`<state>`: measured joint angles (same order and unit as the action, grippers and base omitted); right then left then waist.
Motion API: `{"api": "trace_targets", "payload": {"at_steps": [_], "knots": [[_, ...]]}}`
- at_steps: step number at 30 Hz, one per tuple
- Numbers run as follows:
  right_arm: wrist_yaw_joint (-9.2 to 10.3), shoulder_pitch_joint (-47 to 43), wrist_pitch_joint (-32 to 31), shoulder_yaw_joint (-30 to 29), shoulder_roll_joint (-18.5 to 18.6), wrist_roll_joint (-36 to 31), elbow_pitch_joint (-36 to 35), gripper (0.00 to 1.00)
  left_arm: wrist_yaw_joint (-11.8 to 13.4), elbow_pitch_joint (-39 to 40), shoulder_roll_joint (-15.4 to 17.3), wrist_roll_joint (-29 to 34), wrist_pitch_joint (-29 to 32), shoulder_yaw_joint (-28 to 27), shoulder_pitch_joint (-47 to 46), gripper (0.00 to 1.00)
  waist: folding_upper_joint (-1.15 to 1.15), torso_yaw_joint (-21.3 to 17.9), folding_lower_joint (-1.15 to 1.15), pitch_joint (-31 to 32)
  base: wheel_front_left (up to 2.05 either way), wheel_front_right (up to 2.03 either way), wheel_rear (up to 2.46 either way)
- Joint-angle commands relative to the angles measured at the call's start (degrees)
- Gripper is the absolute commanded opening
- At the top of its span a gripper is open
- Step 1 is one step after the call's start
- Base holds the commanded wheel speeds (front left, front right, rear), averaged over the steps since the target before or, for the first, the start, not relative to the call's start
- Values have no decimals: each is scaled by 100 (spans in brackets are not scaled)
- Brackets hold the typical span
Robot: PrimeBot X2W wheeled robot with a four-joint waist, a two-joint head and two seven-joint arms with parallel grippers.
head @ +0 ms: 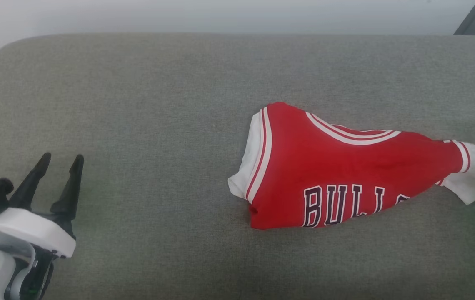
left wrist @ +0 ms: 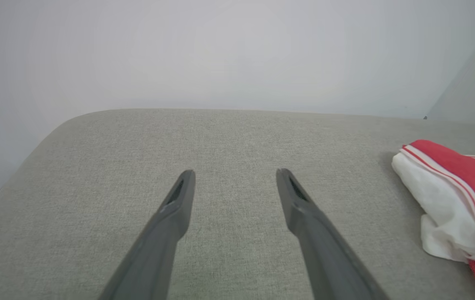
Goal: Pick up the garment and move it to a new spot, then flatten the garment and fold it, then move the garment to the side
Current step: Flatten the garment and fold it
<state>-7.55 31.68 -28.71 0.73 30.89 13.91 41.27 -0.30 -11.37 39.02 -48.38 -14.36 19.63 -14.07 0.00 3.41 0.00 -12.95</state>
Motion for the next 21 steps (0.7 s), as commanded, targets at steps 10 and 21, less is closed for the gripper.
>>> {"api": "trace_targets", "payload": {"at_steps": [10,21], "knots": [[12,481,442,240,-224,-25,664,100,-148,-15,106,55,289,112,-313,100,0,-77,0,76,0,0,0],[12,538,1345,424,-457,90,50,100,-263,489,435,-144,1303,320,-706,100,0,-594,0,341,0,0,0]]}}
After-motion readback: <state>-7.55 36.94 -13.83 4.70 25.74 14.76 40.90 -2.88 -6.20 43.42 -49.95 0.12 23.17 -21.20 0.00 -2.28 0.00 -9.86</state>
